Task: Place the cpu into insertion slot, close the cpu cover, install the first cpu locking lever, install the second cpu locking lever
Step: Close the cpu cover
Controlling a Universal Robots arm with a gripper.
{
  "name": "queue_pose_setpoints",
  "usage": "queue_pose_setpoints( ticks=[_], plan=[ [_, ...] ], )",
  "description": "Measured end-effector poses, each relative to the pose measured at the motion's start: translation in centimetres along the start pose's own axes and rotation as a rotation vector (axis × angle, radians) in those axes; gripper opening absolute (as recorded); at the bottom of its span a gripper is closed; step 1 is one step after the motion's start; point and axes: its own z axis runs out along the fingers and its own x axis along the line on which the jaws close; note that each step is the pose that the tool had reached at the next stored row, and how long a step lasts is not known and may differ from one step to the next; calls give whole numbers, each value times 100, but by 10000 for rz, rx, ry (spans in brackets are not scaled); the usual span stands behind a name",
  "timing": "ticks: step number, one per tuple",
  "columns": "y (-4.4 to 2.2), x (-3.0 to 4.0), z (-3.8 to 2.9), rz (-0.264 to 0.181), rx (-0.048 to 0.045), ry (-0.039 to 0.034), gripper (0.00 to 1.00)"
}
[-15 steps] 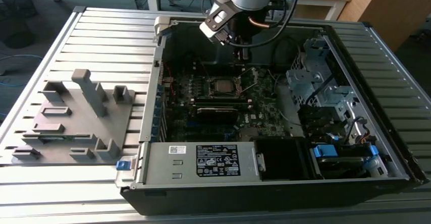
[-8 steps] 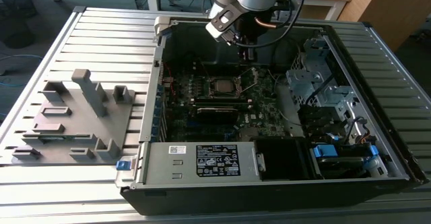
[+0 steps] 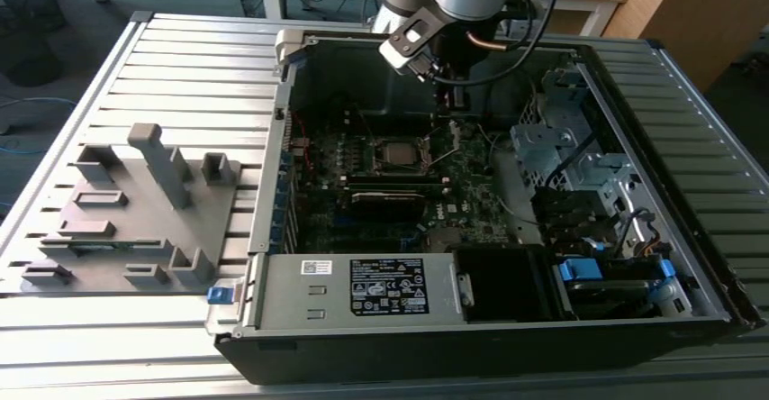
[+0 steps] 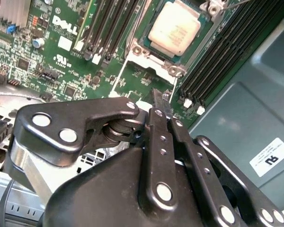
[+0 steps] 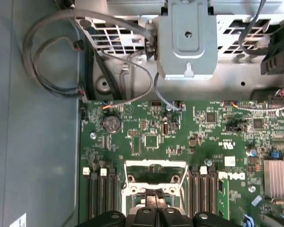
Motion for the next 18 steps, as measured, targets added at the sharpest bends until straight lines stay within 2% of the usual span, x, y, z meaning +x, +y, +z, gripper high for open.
queue_pose_setpoints(
  ticks=[3, 11, 18],
  plan=[
    [27, 1, 1, 0, 0, 0, 10],
    [33, 1, 1, -1, 0, 0, 10],
    [86, 2, 3, 0, 1, 0, 10]
  ],
)
